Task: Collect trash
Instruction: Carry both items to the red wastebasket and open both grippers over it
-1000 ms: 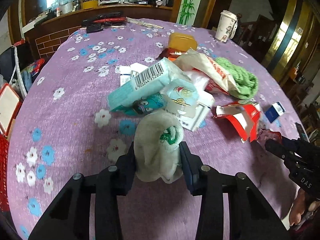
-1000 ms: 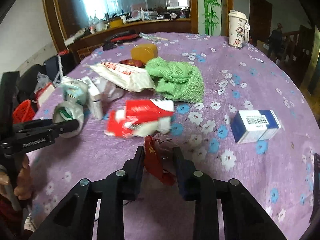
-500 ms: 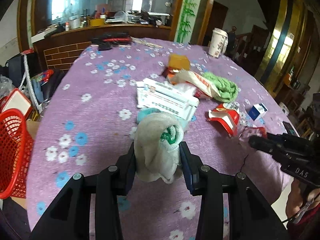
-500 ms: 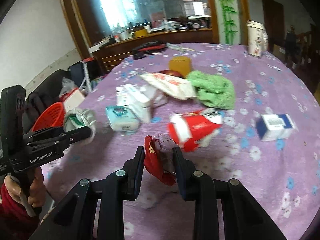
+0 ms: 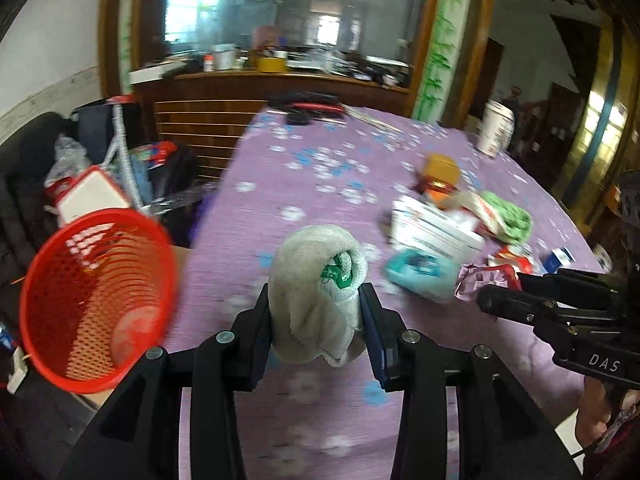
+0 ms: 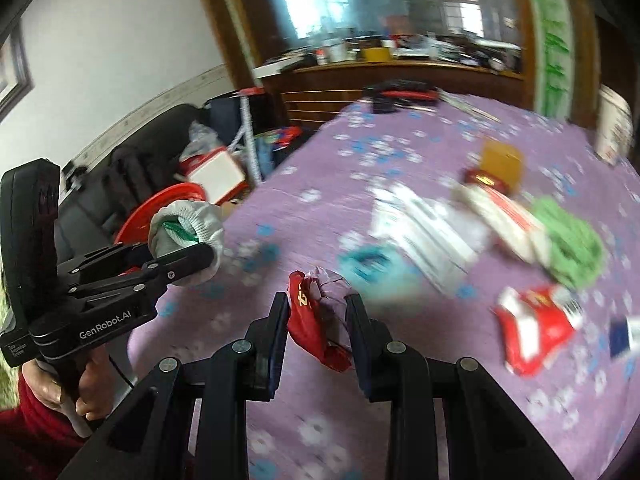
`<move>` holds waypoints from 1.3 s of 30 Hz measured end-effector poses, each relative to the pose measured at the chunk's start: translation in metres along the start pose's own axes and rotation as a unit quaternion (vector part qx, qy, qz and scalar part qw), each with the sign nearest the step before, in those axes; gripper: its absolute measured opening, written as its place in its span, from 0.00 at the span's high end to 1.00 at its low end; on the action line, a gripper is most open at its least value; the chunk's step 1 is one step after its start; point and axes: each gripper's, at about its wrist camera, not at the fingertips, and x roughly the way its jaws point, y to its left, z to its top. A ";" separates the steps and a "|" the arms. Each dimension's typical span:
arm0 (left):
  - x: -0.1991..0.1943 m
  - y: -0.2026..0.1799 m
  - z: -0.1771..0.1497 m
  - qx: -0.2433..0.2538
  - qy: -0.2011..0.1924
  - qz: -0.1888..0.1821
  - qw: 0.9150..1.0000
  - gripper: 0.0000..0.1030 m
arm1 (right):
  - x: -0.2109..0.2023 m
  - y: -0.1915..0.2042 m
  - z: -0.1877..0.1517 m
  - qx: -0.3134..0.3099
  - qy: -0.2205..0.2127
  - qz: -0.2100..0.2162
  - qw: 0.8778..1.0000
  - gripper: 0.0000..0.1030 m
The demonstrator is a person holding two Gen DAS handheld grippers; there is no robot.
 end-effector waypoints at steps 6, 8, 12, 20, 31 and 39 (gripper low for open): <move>-0.015 0.065 0.004 -0.039 -0.012 0.058 0.998 0.62 | 0.032 0.045 0.034 -0.031 0.015 0.047 0.998 0.70; -0.020 0.086 0.005 -0.053 -0.013 0.073 0.996 0.62 | 0.046 0.060 0.047 -0.038 0.025 0.063 0.997 0.70; -0.026 0.120 0.005 -0.070 -0.013 0.101 0.992 0.61 | 0.069 0.087 0.070 -0.050 0.034 0.089 0.994 0.69; -0.024 0.174 0.002 -0.106 -0.002 0.134 0.985 0.61 | 0.125 0.137 0.099 -0.057 0.057 0.136 0.987 0.69; -0.012 0.202 -0.004 -0.133 0.006 0.150 0.980 0.39 | 0.165 0.151 0.109 -0.020 0.059 0.154 0.986 0.34; -0.019 0.169 0.000 -0.110 -0.012 0.128 0.986 0.30 | 0.101 0.098 0.088 0.004 0.020 0.111 0.994 0.34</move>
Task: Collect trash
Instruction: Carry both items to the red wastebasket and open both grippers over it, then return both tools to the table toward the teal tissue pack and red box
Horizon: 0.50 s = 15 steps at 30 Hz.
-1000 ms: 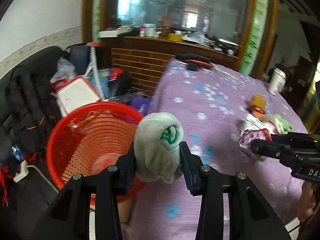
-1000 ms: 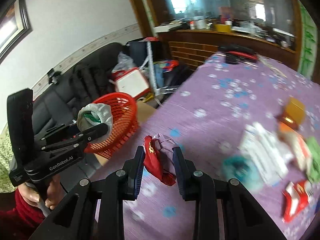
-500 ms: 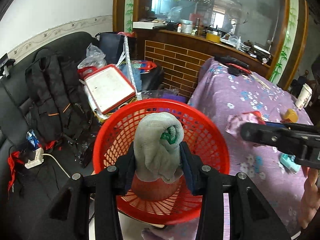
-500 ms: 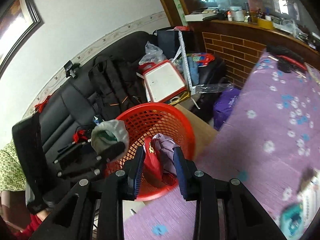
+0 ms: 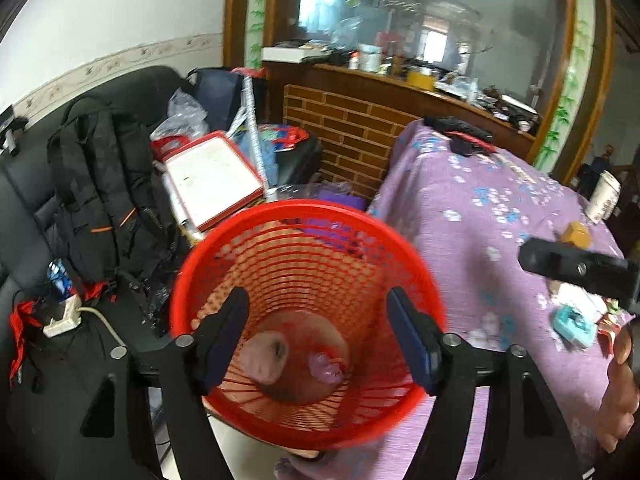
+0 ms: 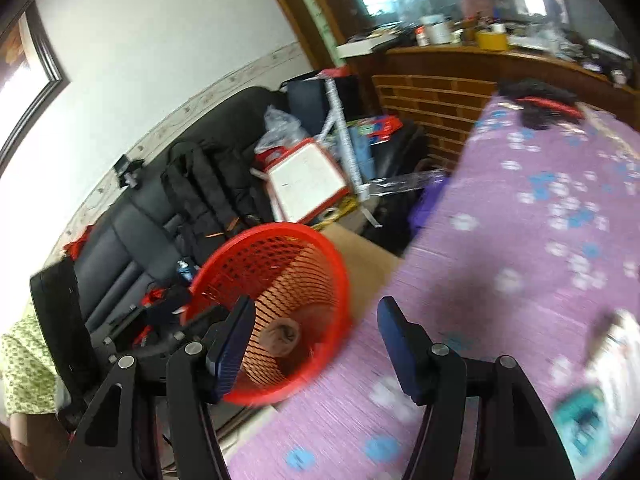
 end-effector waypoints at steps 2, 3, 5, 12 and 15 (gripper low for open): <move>-0.005 -0.021 -0.001 0.017 -0.006 -0.014 1.000 0.28 | -0.021 -0.011 -0.012 0.006 -0.008 -0.010 1.000 0.34; -0.006 -0.031 -0.003 0.026 -0.007 -0.021 0.999 0.27 | -0.035 -0.018 -0.021 0.014 -0.016 -0.018 1.000 0.34; -0.009 -0.056 -0.007 0.048 -0.008 -0.037 0.998 0.27 | -0.057 -0.031 -0.032 0.025 -0.028 -0.022 0.999 0.34; -0.009 -0.143 -0.028 0.117 0.012 -0.104 0.988 0.25 | -0.135 -0.098 -0.084 0.097 -0.072 -0.073 0.990 0.34; -0.003 -0.180 -0.036 0.145 0.025 -0.127 0.981 0.24 | -0.170 -0.136 -0.103 0.146 -0.096 -0.108 0.979 0.34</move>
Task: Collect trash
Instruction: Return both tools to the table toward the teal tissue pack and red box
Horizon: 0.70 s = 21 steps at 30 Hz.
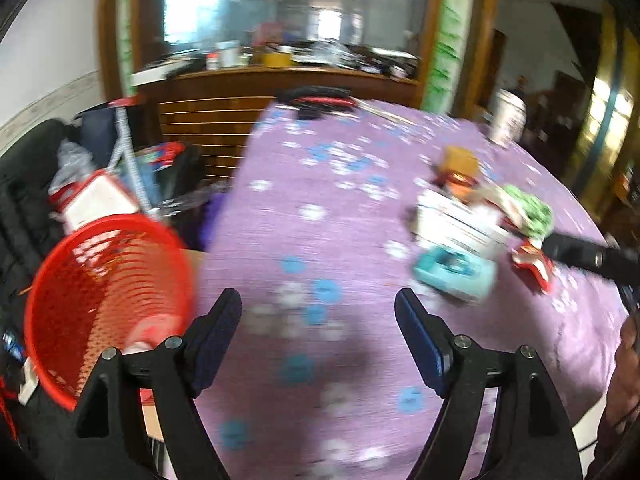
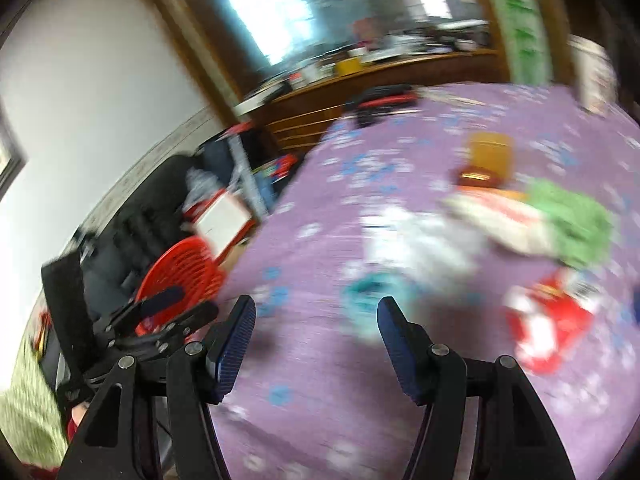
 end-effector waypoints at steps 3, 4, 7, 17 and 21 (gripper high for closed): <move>0.013 -0.029 0.002 0.022 0.015 -0.017 1.000 0.24 | -0.022 -0.042 0.004 0.029 -0.021 -0.045 0.998 0.34; 0.017 -0.039 0.003 0.030 0.020 -0.028 0.999 0.21 | -0.026 -0.050 0.005 0.035 -0.024 -0.059 0.997 0.34; 0.033 -0.062 0.006 0.041 0.037 -0.043 0.998 0.14 | -0.035 -0.088 0.010 0.059 -0.035 -0.099 0.993 0.33; 0.082 -0.096 0.020 0.060 0.078 -0.055 0.994 0.14 | 0.009 -0.169 0.022 0.123 0.024 -0.098 0.987 0.32; 0.099 -0.102 0.022 0.053 0.102 -0.071 0.991 0.14 | 0.026 -0.166 0.019 0.109 0.046 -0.080 0.990 0.32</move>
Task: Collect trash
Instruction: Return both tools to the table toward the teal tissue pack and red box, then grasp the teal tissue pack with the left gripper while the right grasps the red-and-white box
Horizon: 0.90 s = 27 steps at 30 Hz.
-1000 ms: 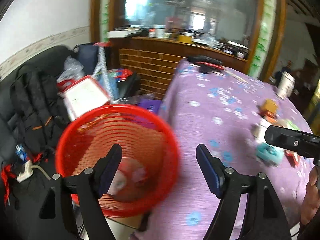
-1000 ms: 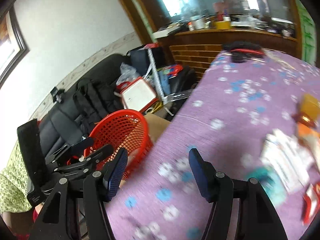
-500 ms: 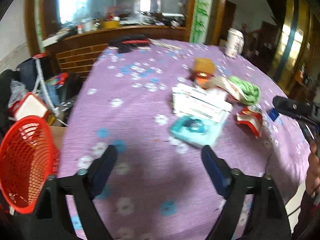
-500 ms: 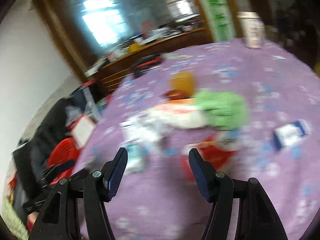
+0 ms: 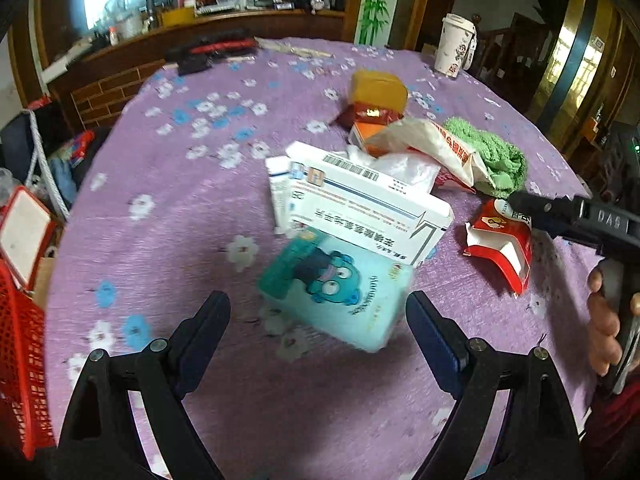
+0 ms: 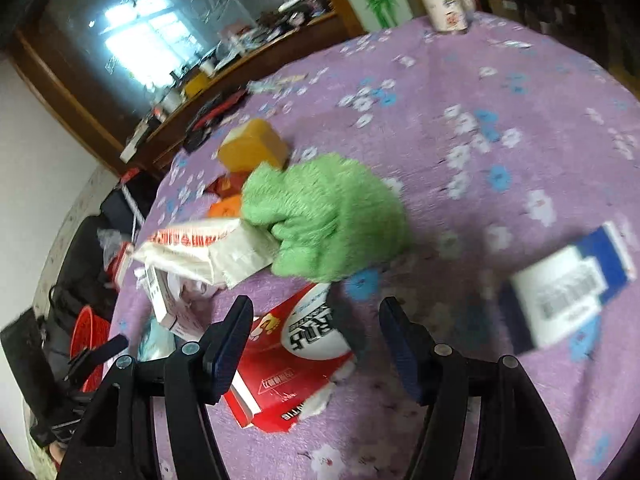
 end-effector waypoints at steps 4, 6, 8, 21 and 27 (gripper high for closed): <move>0.008 -0.001 0.001 -0.003 -0.001 0.004 1.000 0.14 | 0.005 0.017 -0.010 -0.036 0.016 0.030 0.999 0.48; 0.012 0.000 0.003 -0.006 0.001 0.003 1.000 0.14 | 0.002 0.025 -0.016 -0.057 0.015 0.033 0.998 0.58; 0.014 0.002 0.004 -0.007 -0.004 0.003 1.000 0.14 | -0.006 0.030 -0.022 -0.068 0.006 0.037 0.997 0.66; 0.010 -0.013 -0.001 0.028 -0.008 -0.013 0.999 0.47 | -0.040 0.061 -0.061 -0.104 -0.006 0.094 0.990 0.89; 0.023 -0.013 0.004 0.018 0.005 -0.017 1.000 0.26 | -0.026 0.057 -0.053 -0.066 -0.001 0.083 0.994 0.88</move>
